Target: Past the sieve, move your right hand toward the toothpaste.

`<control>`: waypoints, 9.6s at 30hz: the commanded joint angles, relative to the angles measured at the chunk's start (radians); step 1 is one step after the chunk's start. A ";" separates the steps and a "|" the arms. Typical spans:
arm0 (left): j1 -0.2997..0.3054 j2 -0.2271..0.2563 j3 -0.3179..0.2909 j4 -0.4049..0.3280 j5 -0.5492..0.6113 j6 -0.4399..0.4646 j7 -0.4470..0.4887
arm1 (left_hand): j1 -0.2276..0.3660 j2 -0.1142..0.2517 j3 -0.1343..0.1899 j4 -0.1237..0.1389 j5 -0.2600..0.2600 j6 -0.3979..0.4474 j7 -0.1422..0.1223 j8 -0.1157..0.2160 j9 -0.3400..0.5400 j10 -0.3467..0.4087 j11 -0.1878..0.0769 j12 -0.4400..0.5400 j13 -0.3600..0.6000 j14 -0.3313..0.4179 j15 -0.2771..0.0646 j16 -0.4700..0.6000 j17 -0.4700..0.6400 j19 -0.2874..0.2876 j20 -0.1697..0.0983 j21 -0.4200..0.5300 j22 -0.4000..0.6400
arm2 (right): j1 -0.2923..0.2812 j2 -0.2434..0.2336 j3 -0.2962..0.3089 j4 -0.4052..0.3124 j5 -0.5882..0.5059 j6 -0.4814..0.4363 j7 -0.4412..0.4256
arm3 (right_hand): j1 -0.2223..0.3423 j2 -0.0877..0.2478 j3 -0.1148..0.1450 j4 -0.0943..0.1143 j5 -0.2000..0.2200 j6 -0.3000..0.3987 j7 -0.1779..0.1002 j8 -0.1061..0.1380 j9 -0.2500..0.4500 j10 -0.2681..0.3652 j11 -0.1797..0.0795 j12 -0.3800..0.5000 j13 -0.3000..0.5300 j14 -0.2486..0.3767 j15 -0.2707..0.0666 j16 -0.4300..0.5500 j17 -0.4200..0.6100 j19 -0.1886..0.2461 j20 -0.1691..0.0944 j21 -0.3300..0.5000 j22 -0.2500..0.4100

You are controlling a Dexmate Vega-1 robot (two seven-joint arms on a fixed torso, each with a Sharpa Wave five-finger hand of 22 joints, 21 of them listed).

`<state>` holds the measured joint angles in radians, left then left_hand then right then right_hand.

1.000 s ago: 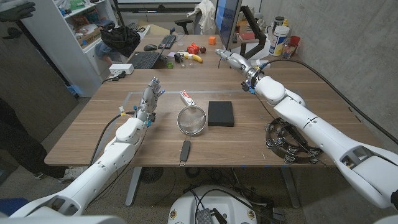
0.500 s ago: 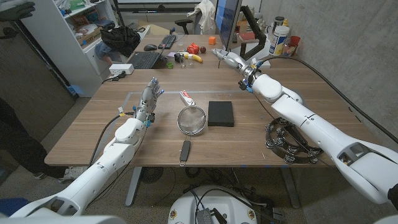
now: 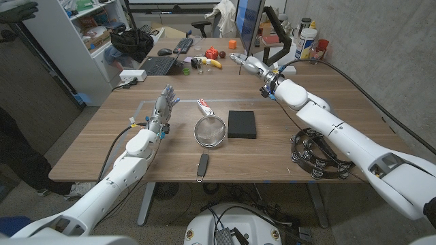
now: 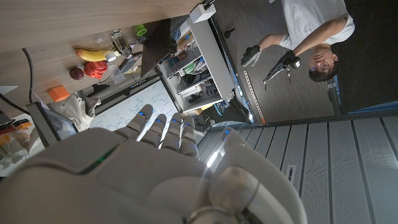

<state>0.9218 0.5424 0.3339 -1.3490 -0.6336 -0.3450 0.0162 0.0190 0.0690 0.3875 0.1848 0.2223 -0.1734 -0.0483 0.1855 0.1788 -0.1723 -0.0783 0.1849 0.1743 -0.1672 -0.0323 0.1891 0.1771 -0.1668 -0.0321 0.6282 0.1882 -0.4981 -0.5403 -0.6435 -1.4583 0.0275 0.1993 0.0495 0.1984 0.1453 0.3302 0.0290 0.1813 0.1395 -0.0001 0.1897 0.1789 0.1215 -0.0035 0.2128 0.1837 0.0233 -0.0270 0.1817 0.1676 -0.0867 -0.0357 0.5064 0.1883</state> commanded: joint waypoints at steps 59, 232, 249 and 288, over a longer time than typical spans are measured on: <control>0.001 0.000 -0.006 0.029 -0.009 -0.006 -0.010 | -0.001 0.093 -0.003 -0.002 0.007 -0.092 -0.003 0.003 0.003 -0.100 0.000 0.004 0.006 -0.134 -0.044 0.007 0.003 -0.156 -0.075 -0.005 0.004 | 0.101 0.038 -0.124 0.027 -0.205 -0.040 0.056 | 0.047 0.013 0.019 -0.028 0.004 -0.008 -0.009 -0.003 0.006 -0.016 -0.003 -0.009 0.001 -0.029 -0.011 -0.005 0.001 -0.004 -0.075 -0.018 0.001; 0.023 0.021 -0.044 0.089 -0.019 -0.078 -0.037 | -0.001 0.094 -0.012 -0.002 0.010 -0.067 -0.007 0.010 0.005 -0.088 -0.004 0.007 0.006 -0.125 -0.040 0.010 0.003 -0.145 -0.072 -0.013 0.005 | 0.365 0.295 -0.455 0.448 -0.486 -0.039 0.100 | 0.090 0.011 0.028 -0.076 0.013 -0.073 -0.011 -0.005 0.006 -0.105 -0.016 -0.016 0.000 -0.099 -0.013 -0.001 0.002 -0.024 -0.072 -0.072 0.000; 0.036 0.030 -0.047 0.066 -0.021 -0.072 -0.033 | -0.001 0.093 -0.012 -0.002 0.010 -0.061 -0.008 0.009 0.005 -0.076 -0.002 0.009 0.006 -0.106 -0.038 0.016 0.003 -0.134 -0.072 -0.011 0.005 | 0.361 0.287 -0.471 0.420 -0.515 -0.067 0.108 | 0.092 0.010 0.028 -0.078 0.013 -0.074 -0.013 -0.004 0.006 -0.109 -0.017 -0.015 0.000 -0.095 -0.011 0.001 0.002 -0.020 -0.070 -0.074 0.000; 0.064 0.045 -0.063 0.039 -0.025 -0.069 -0.021 | 0.000 0.091 -0.015 -0.003 0.010 -0.055 -0.010 0.008 0.005 -0.068 0.002 0.007 0.007 -0.100 -0.036 0.014 0.005 -0.127 -0.073 -0.010 0.005 | 0.384 0.314 -0.521 0.458 -0.577 -0.077 0.097 | 0.101 0.006 0.029 -0.087 0.012 -0.086 -0.012 -0.005 0.006 -0.120 -0.013 -0.015 0.000 -0.096 -0.009 -0.001 0.002 -0.012 -0.060 -0.080 0.000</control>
<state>0.9823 0.5817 0.2767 -1.3048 -0.6567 -0.4139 -0.0020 0.0190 0.0690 0.3791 0.1819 0.2256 -0.1696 -0.0521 0.1855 0.1787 -0.1723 -0.0783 0.1925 0.1795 -0.1672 -0.0323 0.2046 0.1792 -0.1668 -0.0321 0.6175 0.1881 -0.1193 -0.2342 -1.1506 -1.0067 -0.5273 0.1338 0.1528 0.2866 0.1513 0.3590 -0.0524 0.1886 0.0566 -0.0177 0.1856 0.1840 0.0084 -0.0158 0.1974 0.1817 -0.0678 -0.0359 0.1769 0.1678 -0.0989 -0.0377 0.4289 0.1863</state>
